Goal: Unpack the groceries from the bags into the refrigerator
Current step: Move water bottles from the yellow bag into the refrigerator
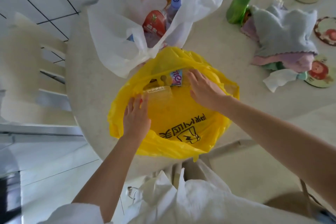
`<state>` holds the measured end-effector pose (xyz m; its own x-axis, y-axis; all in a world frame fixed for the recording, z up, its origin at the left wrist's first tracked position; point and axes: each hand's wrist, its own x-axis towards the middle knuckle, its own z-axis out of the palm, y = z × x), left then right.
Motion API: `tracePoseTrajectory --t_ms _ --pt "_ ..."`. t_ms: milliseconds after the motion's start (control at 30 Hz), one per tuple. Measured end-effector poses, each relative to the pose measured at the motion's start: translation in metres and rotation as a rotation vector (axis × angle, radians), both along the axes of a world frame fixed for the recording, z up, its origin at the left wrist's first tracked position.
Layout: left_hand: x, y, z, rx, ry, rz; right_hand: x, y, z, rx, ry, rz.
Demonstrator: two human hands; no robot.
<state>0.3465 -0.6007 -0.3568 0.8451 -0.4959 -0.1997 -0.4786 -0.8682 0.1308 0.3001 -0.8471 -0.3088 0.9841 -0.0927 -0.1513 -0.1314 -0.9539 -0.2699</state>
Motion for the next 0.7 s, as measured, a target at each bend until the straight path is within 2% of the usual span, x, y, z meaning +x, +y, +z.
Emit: tracePoseTrajectory --t_ms 133,400,533,700 --pt "0.02 0.0 -0.005 0.055 0.029 0.039 0.019 -0.026 -0.015 -0.043 0.031 0.024" --pt "0.057 0.002 -0.014 0.099 0.086 0.132 0.044 -0.066 -0.042 -0.106 0.265 0.089" --pt "0.066 0.005 -0.016 0.122 0.126 0.171 0.046 -0.08 -0.048 -0.072 0.394 0.111" --pt "0.073 0.006 -0.019 0.087 0.185 0.217 0.041 -0.083 -0.057 -0.006 0.393 0.067"
